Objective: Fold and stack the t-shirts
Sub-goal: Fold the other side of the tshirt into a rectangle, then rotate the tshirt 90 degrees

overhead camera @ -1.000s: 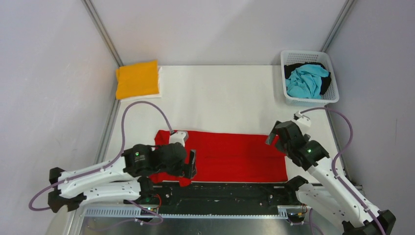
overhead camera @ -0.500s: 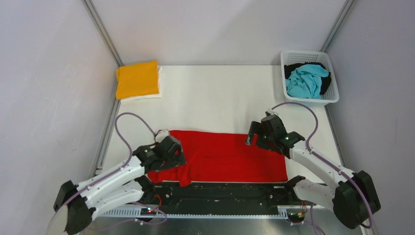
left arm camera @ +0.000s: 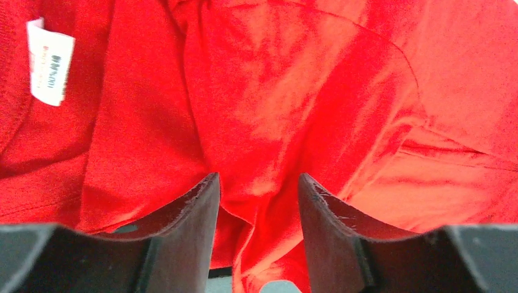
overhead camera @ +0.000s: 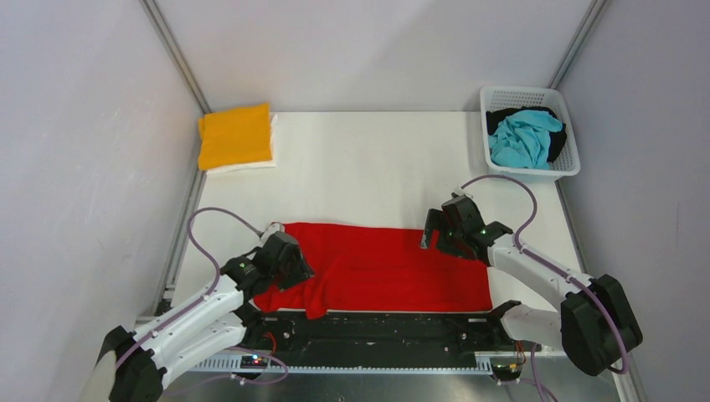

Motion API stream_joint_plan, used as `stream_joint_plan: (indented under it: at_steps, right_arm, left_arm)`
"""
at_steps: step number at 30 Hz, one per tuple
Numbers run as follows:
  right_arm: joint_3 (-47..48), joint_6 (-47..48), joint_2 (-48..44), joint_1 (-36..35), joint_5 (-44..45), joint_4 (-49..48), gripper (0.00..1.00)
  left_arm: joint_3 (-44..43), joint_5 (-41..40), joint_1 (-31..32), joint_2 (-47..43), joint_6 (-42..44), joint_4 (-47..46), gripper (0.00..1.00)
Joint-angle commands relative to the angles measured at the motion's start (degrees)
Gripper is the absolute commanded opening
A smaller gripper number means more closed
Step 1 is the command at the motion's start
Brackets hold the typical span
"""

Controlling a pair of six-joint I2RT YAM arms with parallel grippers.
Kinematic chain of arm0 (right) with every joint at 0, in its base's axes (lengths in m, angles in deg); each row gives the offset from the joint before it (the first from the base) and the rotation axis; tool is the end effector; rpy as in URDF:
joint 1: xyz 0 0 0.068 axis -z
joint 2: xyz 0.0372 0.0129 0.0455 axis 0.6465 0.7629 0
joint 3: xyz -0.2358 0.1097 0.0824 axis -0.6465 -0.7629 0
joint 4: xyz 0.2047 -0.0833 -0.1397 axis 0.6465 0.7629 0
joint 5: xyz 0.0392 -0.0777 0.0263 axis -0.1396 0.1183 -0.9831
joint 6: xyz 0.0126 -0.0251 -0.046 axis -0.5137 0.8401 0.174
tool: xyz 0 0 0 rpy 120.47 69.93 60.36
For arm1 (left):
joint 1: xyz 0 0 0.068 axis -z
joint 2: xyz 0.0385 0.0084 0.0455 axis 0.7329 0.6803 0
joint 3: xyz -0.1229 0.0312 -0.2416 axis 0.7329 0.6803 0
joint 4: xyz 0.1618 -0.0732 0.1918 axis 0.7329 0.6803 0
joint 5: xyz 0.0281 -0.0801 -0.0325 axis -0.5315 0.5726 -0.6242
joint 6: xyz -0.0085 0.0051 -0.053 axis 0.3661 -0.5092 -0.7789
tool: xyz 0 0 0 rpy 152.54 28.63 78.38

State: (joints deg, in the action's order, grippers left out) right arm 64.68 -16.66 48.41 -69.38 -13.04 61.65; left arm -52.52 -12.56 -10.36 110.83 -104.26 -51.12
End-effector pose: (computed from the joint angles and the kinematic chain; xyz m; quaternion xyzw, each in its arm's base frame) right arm 0.1913 0.1030 0.1899 0.0820 0.9518 0.1260 0.2674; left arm 0.1137 -0.0788 0.1672 -0.1996 0.9394 -0.1539 0.2323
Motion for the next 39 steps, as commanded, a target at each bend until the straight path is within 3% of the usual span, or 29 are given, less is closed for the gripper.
stream_joint_plan:
  at_steps: [1,8,13,17,33,39]
  right_arm:
    - [0.13,0.5,0.5,0.52,2.88,-0.75,0.98]
    - [0.13,0.51,1.09,0.76,2.81,-0.48,0.97]
    - [0.12,0.37,0.71,0.85,3.23,0.14,0.97]
    - [0.13,0.29,0.89,0.9,3.58,0.14,0.97]
    - [0.13,0.73,2.88,2.24,4.59,0.44,0.97]
    - [0.11,0.87,3.51,2.46,4.07,0.07,0.97]
  left_arm:
    - [-0.19,3.57,-0.44,-0.24,-0.33,-2.17,0.52]
    - [0.28,2.35,-0.53,3.28,0.05,-2.05,0.29]
    - [0.08,2.84,-0.49,6.34,1.19,0.03,0.25]
    - [-1.03,0.55,-0.56,6.99,1.67,2.13,0.02]
    - [-8.83,-10.91,-3.85,8.12,7.18,8.97,0.0]
    - [-11.51,-14.96,-4.58,13.11,8.7,8.86,0.09]
